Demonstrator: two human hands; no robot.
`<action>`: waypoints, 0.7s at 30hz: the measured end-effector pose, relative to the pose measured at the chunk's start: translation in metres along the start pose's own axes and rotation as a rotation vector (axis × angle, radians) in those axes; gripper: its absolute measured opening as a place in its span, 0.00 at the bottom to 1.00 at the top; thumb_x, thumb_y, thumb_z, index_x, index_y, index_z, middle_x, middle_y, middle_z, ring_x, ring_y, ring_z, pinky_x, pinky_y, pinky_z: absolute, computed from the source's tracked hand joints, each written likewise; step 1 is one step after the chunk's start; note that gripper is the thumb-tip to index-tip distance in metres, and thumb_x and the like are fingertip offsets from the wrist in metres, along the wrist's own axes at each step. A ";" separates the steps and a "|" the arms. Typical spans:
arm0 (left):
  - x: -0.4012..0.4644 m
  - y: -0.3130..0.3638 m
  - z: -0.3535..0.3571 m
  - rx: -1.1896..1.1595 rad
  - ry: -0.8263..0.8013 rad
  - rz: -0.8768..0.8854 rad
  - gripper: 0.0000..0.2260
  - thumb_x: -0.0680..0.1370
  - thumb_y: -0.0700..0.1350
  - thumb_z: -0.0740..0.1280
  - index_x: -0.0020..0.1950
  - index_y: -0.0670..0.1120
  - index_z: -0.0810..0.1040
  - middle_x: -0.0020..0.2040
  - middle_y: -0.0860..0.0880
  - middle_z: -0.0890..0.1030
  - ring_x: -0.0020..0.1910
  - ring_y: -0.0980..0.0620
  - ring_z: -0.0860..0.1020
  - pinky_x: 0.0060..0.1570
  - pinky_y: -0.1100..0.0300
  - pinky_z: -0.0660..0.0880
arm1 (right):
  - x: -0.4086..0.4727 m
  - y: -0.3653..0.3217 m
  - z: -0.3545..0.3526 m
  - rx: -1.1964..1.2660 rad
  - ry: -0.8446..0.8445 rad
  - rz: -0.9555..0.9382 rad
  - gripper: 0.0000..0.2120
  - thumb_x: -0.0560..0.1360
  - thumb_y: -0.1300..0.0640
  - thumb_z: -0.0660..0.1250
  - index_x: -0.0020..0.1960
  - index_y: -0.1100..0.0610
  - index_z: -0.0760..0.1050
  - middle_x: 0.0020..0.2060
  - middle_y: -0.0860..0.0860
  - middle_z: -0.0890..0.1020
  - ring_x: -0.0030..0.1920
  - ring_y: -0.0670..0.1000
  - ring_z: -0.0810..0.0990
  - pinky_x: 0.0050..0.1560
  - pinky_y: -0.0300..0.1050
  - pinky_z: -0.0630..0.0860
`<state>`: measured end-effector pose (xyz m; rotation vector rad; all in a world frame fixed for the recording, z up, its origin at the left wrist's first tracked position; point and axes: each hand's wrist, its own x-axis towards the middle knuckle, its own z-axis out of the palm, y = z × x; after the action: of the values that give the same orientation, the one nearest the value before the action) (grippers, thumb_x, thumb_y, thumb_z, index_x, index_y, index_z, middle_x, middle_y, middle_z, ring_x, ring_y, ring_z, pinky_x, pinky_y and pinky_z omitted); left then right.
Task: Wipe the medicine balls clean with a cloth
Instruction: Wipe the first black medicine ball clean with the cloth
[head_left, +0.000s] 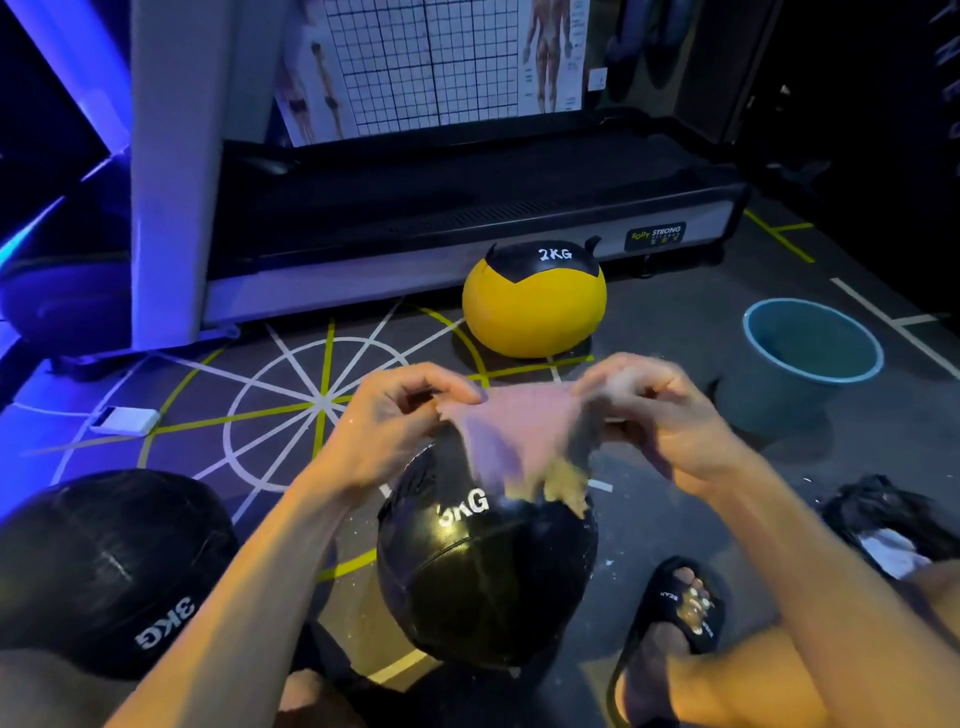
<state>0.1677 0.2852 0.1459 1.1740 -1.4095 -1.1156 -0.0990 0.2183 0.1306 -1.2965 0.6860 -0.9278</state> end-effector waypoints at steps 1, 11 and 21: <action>0.003 0.000 0.000 0.022 0.020 -0.017 0.12 0.79 0.27 0.65 0.44 0.40 0.83 0.47 0.49 0.86 0.48 0.53 0.84 0.46 0.62 0.78 | 0.001 0.003 -0.001 -0.071 0.007 -0.001 0.20 0.76 0.73 0.66 0.39 0.52 0.86 0.41 0.50 0.84 0.40 0.47 0.82 0.38 0.39 0.79; 0.005 -0.022 0.008 -0.239 0.024 -0.288 0.10 0.85 0.40 0.61 0.62 0.43 0.80 0.41 0.45 0.84 0.38 0.51 0.82 0.36 0.60 0.79 | -0.004 0.022 -0.003 -0.389 0.036 -0.034 0.21 0.75 0.72 0.71 0.60 0.51 0.83 0.50 0.55 0.86 0.52 0.51 0.85 0.55 0.46 0.82; 0.001 -0.031 -0.003 -0.290 0.023 -0.255 0.09 0.81 0.46 0.64 0.56 0.45 0.81 0.48 0.42 0.82 0.41 0.46 0.80 0.35 0.55 0.78 | -0.009 0.020 -0.006 -0.681 -0.036 -0.173 0.09 0.76 0.61 0.75 0.54 0.50 0.86 0.46 0.44 0.88 0.47 0.49 0.86 0.52 0.48 0.82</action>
<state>0.1741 0.2802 0.1156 1.1708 -1.0556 -1.4270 -0.1049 0.2236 0.1091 -1.9932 0.9146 -0.8321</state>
